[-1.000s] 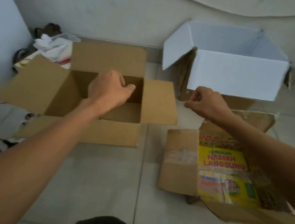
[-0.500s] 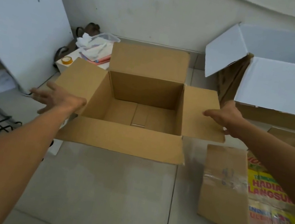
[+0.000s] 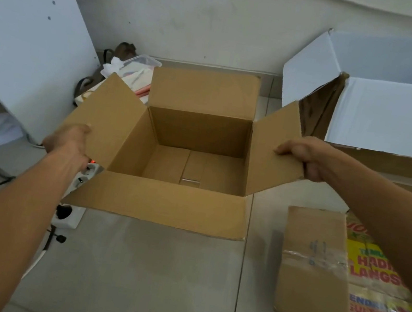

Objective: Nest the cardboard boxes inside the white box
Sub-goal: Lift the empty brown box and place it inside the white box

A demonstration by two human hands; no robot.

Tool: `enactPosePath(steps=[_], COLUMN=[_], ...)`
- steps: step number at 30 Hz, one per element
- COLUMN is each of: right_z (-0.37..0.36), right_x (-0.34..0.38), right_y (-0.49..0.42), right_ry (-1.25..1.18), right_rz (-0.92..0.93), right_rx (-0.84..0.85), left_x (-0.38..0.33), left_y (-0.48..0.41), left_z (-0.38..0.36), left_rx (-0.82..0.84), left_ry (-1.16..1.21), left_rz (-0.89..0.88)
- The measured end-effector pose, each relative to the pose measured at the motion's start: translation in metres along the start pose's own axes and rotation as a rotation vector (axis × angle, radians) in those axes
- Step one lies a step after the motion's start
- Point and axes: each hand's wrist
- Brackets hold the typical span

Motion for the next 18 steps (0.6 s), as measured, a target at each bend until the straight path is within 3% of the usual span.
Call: enactPosePath(steps=[5, 11, 18], right_z=[-0.016, 0.001, 0.054], right_x=[0.02, 0.076, 0.155], right_y=[0.003, 0.063, 0.152], right_ry=[0.055, 0.048, 0.147], right_rz=[0.103, 0.125, 0.158], right_rx=[-0.136, -0.164, -0.243], left_x=[-0.014, -0.078, -0.174], left_y=[0.027, 0.083, 0.167], left_z=[-0.019, -0.029, -0.063], left_rx=[-0.118, -0.093, -0.046], left_ry=[-0.171, -0.174, -0.155], left_rz=[-0.158, -0.181, -0.333])
Point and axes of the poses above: each hand's wrist, its own y-axis away from the middle knuckle, its own z-axis out of the back of the hand, x = y × z, and after that the axes turned 14 degrees about x, right-handed
